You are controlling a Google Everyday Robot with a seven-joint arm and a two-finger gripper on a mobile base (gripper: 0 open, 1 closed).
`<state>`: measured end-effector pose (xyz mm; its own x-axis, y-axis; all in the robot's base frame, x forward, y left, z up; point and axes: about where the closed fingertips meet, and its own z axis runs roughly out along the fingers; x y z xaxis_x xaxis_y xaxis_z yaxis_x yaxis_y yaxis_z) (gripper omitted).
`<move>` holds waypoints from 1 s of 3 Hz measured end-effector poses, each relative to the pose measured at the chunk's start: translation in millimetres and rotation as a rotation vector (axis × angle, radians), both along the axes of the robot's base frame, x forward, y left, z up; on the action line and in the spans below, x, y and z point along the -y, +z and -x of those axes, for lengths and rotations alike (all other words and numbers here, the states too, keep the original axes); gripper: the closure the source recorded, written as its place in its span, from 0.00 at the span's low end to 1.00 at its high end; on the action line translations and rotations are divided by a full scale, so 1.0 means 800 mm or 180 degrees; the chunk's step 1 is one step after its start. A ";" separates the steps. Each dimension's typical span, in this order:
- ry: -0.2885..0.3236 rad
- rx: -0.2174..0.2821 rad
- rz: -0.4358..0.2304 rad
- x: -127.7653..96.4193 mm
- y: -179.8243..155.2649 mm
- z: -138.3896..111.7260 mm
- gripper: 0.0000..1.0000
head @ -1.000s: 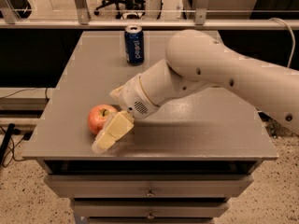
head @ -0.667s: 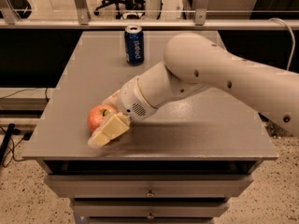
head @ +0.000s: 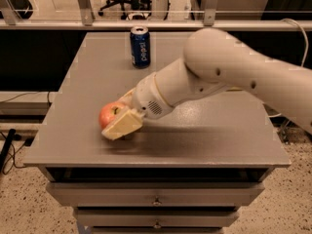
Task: Move apple near pepsi can
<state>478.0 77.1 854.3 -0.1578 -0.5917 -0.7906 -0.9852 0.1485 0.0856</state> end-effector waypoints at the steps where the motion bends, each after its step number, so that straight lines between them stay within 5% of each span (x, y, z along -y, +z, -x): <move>1: -0.0270 0.0216 -0.0001 0.051 0.039 -0.039 1.00; 2: -0.0269 0.0216 -0.0001 0.051 0.039 -0.039 1.00; 3: -0.0382 0.0465 -0.0014 0.066 0.054 -0.074 1.00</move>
Offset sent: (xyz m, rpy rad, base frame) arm 0.0260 -0.0349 0.0247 -0.0016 -0.0541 -0.0710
